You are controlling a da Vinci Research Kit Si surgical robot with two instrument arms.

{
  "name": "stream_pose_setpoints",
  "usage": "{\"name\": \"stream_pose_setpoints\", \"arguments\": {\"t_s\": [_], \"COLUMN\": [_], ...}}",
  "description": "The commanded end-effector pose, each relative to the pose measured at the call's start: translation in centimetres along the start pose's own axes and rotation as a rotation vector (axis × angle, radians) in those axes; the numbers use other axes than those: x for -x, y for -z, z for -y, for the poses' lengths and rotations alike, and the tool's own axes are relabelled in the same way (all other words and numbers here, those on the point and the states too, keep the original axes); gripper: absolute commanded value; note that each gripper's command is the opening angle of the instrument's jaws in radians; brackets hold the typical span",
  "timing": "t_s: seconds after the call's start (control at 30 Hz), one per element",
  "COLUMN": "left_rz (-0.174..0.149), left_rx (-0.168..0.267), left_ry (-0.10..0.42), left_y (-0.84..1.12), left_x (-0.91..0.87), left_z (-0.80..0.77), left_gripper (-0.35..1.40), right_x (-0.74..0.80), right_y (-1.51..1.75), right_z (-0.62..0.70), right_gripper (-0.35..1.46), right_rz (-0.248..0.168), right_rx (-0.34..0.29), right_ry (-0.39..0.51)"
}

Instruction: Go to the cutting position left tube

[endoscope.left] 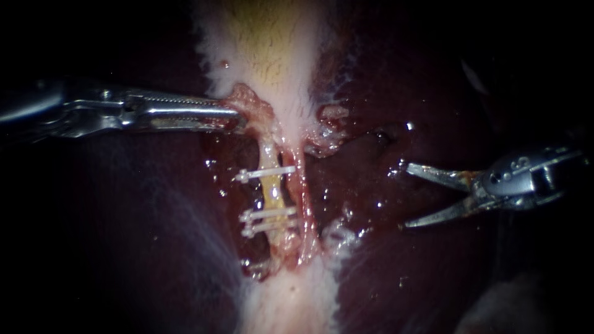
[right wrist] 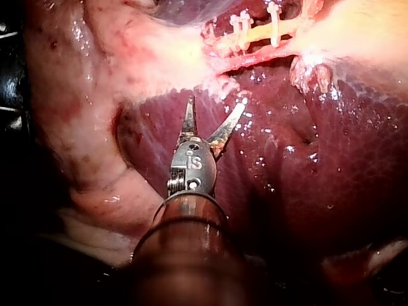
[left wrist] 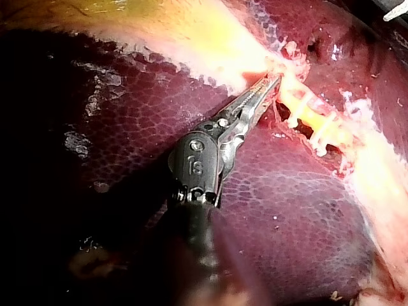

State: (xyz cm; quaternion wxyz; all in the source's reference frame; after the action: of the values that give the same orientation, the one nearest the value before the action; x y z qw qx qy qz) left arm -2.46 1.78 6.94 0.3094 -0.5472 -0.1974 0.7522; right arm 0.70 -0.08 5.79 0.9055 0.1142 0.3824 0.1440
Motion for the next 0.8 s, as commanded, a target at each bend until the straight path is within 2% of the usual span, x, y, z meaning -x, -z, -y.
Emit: {"name": "stream_pose_setpoints", "arguments": {"t_s": [0.03,0.13,0.23,0.37,0.43,0.57,0.7,0.8], "left_rz": [0.0,0.001,0.002,-0.018,-0.024,-0.027,-0.027,-0.027], "left_rx": [0.001,0.008,0.018,0.02,0.023,0.023,0.021,0.02], "left_ry": [0.0,0.009,0.018,0.034,0.025,0.024,0.022,0.021], "left_y": [0.02,0.14,0.32,0.55,0.61,0.62,0.58,0.56], "left_x": [-0.01,-0.08,-0.23,-0.44,-0.49,-0.51,-0.48,-0.47], "left_z": [-0.01,-0.03,-0.1,-0.24,-0.3,-0.38,-0.39,-0.39], "left_gripper": [-0.35,-0.35,-0.35,-0.35,-0.35,-0.35,-0.35,-0.35], "right_x": [0.0,0.0,0.0,-0.02,-0.04,-0.13,-0.24,-0.32], "right_y": [0.0,0.0,0.0,-0.03,-0.05,-0.15,-0.34,-0.55], "right_z": [0.0,0.0,0.0,0.0,0.0,0.02,0.07,0.13], "right_gripper": [1.45,1.45,1.45,1.45,1.45,1.45,1.45,1.45], "right_rz": [0.0,0.0,0.0,-0.002,-0.004,-0.011,-0.025,-0.026], "right_rx": [0.0,0.0,0.0,-0.013,-0.024,-0.072,-0.153,-0.176], "right_ry": [0.0,0.0,0.0,-0.002,-0.003,-0.008,-0.014,-0.031]}}
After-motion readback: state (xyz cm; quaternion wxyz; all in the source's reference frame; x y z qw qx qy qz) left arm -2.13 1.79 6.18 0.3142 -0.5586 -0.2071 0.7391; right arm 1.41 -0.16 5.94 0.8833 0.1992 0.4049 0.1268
